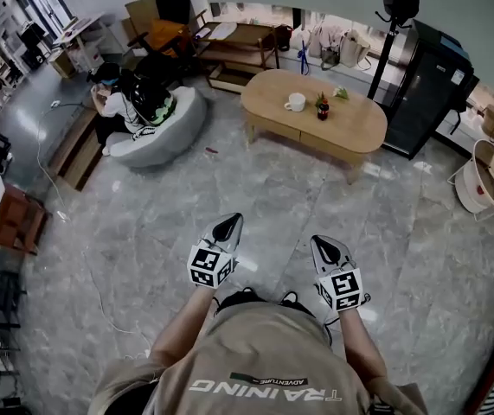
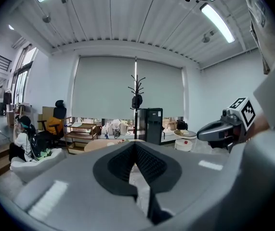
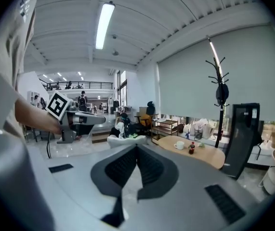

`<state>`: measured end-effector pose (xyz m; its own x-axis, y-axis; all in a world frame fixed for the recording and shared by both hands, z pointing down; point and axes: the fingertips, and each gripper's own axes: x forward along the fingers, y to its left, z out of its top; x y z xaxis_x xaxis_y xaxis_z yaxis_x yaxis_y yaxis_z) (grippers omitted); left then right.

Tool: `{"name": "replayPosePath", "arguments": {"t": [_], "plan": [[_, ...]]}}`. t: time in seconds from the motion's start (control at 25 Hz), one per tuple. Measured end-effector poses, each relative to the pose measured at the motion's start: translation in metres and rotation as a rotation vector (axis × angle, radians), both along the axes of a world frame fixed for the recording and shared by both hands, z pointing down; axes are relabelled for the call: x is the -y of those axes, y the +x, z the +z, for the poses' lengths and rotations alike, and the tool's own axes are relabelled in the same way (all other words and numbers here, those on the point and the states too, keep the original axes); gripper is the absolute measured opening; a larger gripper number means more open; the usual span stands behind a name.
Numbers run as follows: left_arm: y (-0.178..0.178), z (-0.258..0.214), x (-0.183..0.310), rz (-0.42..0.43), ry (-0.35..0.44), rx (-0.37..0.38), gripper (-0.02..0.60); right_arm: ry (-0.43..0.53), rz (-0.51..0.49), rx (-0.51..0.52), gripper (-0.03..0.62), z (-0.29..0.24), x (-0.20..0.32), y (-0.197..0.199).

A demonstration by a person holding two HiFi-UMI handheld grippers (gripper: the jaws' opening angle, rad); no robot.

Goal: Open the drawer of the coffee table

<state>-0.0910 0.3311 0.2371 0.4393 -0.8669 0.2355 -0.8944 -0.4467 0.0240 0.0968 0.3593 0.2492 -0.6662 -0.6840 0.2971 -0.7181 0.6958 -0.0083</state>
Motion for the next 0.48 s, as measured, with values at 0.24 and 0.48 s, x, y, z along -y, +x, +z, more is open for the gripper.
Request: {"name": "replayPosePath", "arguments": {"t": [0.24,0.48], "plan": [[0.016,0.012,-0.007,0.002,-0.053,-0.020,-0.003,-0.018,-0.033,-0.021,0.005,0.010,0.011,0.005],[-0.001,0.041,0.016,0.001,-0.124,-0.031,-0.003,-0.047,-0.004,-0.055,0.005,0.029,0.025,0.006]]}}
